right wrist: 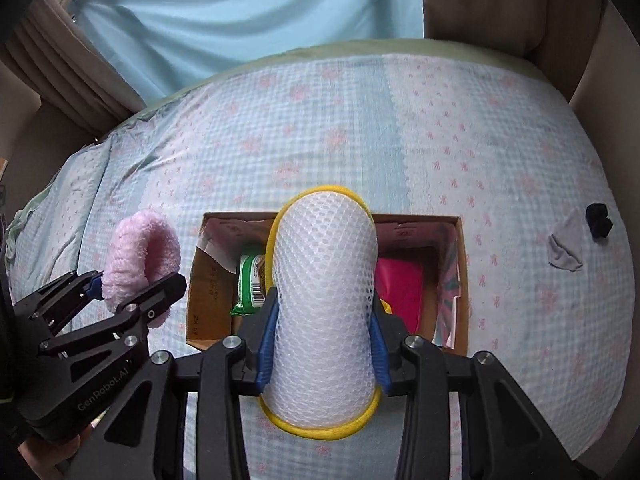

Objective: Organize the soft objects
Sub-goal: 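Carry the hair tie and mesh hoop with both tools over the box, then open both tools to drop the hair tie and hoop into the box, then lift both tools away from the box toward the grey cloth and black scrunchie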

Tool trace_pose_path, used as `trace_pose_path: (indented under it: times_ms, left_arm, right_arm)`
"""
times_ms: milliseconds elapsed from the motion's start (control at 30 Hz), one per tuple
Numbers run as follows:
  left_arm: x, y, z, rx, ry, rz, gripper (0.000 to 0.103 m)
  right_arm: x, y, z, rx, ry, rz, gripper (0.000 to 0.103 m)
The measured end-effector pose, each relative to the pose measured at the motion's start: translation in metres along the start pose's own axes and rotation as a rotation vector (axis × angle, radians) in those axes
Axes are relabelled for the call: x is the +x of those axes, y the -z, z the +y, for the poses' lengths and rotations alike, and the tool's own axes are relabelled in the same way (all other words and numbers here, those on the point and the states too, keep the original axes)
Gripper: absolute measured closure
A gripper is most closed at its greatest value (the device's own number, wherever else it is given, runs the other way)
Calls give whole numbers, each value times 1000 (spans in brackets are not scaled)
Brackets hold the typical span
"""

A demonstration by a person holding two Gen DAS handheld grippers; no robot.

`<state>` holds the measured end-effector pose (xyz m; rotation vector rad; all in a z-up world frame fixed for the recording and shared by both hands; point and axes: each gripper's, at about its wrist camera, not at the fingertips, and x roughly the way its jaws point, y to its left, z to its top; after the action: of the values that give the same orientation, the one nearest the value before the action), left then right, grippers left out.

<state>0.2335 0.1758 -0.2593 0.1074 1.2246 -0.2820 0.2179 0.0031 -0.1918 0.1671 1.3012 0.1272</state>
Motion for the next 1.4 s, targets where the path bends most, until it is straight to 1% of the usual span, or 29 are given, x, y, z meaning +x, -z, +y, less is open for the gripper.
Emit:
trace_pose_path:
  times_ms: [167,267,333,400,467,500,533,567,600,633,667,700,733,800,933,1033,1267,1400]
  left_arm:
    - [37,-8,-6,53,21,91,61]
    - [61,-10,-9,89,9,151,61]
    - [75,-10,-11,113,1,197,61]
    - [83,-9,-12,137,0,208,61]
    - [87,-8,-15,158,-1,218,61]
    - [89,-8,-16,163,4,221,59]
    - [90,-8,-17,167,7,223,57]
    - [91,-8,-18,172,11,229,46]
    - [93,-8,-21,180,7,242,19]
    - [94,-6,-23,192,4,253,6]
    - [93,-4,-24,201,8,249,0]
    - [91,-2,-25,207,11,243,0]
    - [90,-1,-25,208,6,242,0]
    - [88,2,-23,196,9,246,0]
    - [83,6,-21,176,6,247,0]
    - [78,8,-23,170,2,240,0]
    - [48,11,-23,160,-30,189,0]
    - [22,13,-23,140,-50,150,0]
  right_arm:
    - [42,-13,-8,78,-38,129,67]
    - [62,-19,-18,135,-55,189,66]
    - [76,-23,-25,171,-66,227,64]
    - [92,-26,-29,194,-68,282,63]
    - [103,-30,-34,207,-63,311,63]
    - [108,-31,-35,211,-64,333,63]
    - [112,-31,-37,221,-67,347,57]
    - [115,-31,-39,234,-68,347,53]
    - [117,-32,-41,249,-70,348,41]
    - [119,-32,-43,265,-78,352,24]
    - [122,-33,-46,282,-100,352,16]
    - [123,-34,-48,297,-125,347,5]
    - [124,-35,-49,305,-130,347,2]
    - [124,-34,-51,296,-130,354,2]
    - [114,-28,-58,289,-122,306,2]
    - [109,-23,-58,261,-101,301,2]
    - [90,-17,-51,216,-100,289,2]
    - [69,-17,-46,185,-100,249,2]
